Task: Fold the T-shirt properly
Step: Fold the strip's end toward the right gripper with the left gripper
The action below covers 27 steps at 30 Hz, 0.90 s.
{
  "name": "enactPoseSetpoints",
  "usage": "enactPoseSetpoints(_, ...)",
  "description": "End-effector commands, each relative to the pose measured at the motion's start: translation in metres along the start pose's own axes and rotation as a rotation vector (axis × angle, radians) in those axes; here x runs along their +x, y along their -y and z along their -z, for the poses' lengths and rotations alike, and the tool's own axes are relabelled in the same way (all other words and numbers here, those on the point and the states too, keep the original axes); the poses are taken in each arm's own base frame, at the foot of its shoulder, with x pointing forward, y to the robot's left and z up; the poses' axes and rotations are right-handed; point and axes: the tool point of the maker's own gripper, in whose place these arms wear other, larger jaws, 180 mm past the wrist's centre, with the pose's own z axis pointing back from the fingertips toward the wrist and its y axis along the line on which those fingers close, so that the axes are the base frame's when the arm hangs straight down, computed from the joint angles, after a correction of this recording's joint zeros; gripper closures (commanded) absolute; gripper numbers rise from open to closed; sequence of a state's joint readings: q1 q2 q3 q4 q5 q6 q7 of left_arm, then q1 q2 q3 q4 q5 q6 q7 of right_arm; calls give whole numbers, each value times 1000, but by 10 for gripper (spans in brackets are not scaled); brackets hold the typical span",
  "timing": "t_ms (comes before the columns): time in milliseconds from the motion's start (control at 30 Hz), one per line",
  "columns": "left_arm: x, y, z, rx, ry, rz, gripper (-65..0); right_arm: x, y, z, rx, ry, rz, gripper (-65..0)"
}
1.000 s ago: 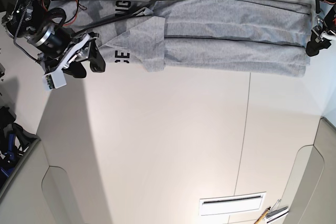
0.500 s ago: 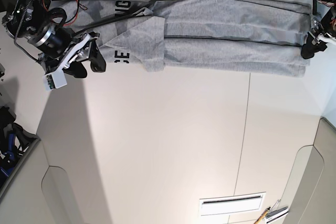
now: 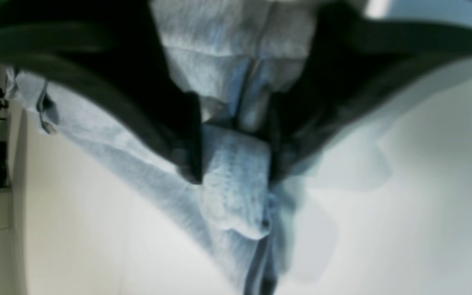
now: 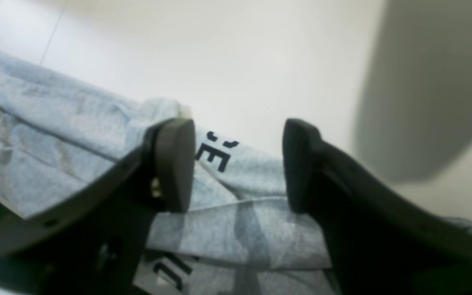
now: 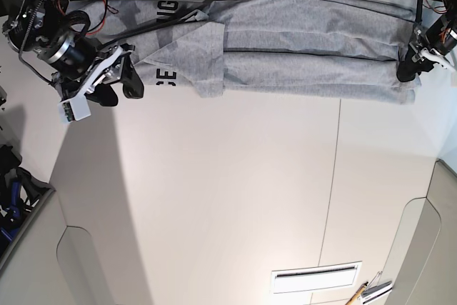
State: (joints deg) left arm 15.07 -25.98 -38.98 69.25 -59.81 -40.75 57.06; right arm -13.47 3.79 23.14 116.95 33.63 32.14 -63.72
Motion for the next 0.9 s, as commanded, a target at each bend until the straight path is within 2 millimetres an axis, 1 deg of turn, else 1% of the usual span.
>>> enactPoseSetpoints(0,-4,-8,-5,35,-41,7,-154,12,-3,-3,9,46,-17,-338)
enactPoseSetpoints(200,16,0,-12,-22,53,-41,0,11,0,-3,-3,39,-21,-338)
enactPoseSetpoints(267,23,7,-15,-53,76,-48,0,10,1,-3,-12,33,-25,-338)
enactPoseSetpoints(333,31,20,-19,-99,92,-46,0,8,4,-3,-27,22,-30,-338)
enactPoseSetpoints(467,48,55,-28,-211,116,-1,0,4,14,-5,-76,-2,-41,-338)
enactPoseSetpoints(533,53,75,-32,-259,121,41,0,3,21,-8,-100,0,-30,-338)
enactPoseSetpoints(600,53,97,-35,-311,121,78,0,3,31,-14,-130,6,-15,-338)
enactPoseSetpoints(700,44,126,-38,-389,123,103,0,2,48,-24,-186,17,11,-338)
enactPoseSetpoints(767,32,137,-39,-405,115,108,0,1,60,-33,-230,25,36,-338)
enactPoseSetpoints(867,8,153,-37,-434,81,104,0,0,80,-48,-297,38,66,-338)
